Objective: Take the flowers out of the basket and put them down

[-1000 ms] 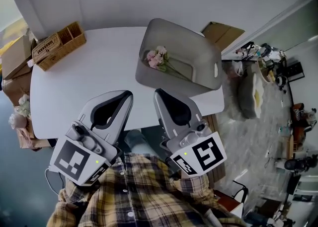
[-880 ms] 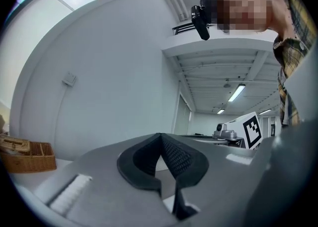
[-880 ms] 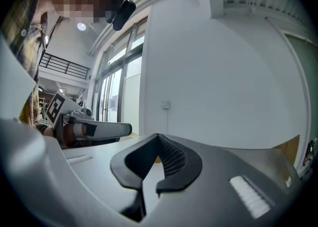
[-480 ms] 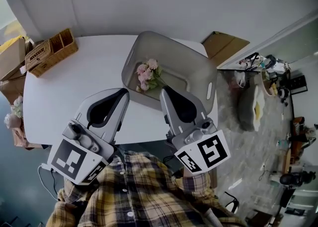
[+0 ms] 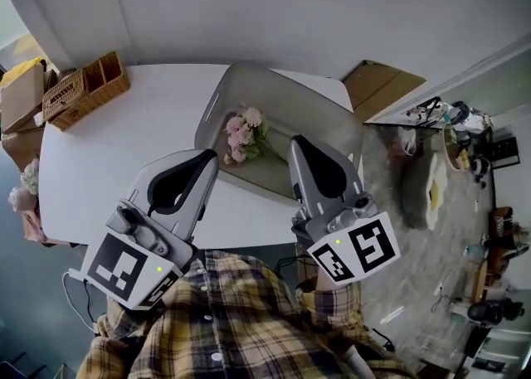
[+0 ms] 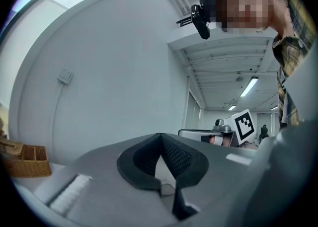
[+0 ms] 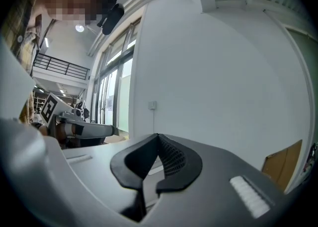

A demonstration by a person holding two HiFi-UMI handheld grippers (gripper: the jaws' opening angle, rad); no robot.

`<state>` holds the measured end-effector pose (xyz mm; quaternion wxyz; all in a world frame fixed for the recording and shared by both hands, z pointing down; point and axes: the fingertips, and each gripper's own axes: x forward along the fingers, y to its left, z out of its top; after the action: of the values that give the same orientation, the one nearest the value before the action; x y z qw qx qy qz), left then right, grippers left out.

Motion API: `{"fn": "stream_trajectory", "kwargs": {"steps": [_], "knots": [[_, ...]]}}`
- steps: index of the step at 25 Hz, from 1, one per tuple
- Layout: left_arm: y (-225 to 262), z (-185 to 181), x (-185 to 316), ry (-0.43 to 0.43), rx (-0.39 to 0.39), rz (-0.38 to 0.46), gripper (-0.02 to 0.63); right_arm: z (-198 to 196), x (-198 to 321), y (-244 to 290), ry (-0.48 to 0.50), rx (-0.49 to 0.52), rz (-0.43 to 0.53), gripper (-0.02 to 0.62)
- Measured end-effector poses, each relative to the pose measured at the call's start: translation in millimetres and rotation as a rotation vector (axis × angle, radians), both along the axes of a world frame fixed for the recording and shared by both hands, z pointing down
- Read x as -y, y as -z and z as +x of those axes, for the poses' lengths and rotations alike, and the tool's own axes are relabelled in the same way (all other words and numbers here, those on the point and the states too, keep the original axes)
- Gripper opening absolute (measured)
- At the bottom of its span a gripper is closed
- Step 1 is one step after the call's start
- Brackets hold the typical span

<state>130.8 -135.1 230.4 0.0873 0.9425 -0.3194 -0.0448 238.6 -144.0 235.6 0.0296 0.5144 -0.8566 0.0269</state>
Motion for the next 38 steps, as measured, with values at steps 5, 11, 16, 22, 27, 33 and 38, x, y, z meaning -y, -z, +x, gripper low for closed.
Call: {"fn": "stream_trajectory", "kwargs": {"steps": [5,11,16,22,27,33,38], "knots": [[0,2,15,-0.023,0.007,0.009,0.012,7,16,3,-0.033,0.003,0.014,0.006],[1,0,30,-0.030,0.006,0.012,0.012,10,33,6,-0.048,-0.015,0.012,0.006],[-2,-8,38,-0.017,0.006,0.000,0.012,12,46,7,-0.049,-0.040,0.004,0.006],[-7,-9,45,-0.013,0.009,-0.005,0.012,21,63,-1,-0.043,-0.081,-0.034,0.006],[-11,-11,49,-0.002,0.012,-0.013,0.012,26,75,-16,0.000,-0.127,-0.092,0.006],[-14,-14,55,0.007,0.014,-0.021,0.012,29,87,-32,0.064,-0.171,-0.161,0.008],[-18,-14,55,0.009,0.016,-0.025,0.012,32,97,-54,0.118,-0.213,-0.233,0.048]]}}
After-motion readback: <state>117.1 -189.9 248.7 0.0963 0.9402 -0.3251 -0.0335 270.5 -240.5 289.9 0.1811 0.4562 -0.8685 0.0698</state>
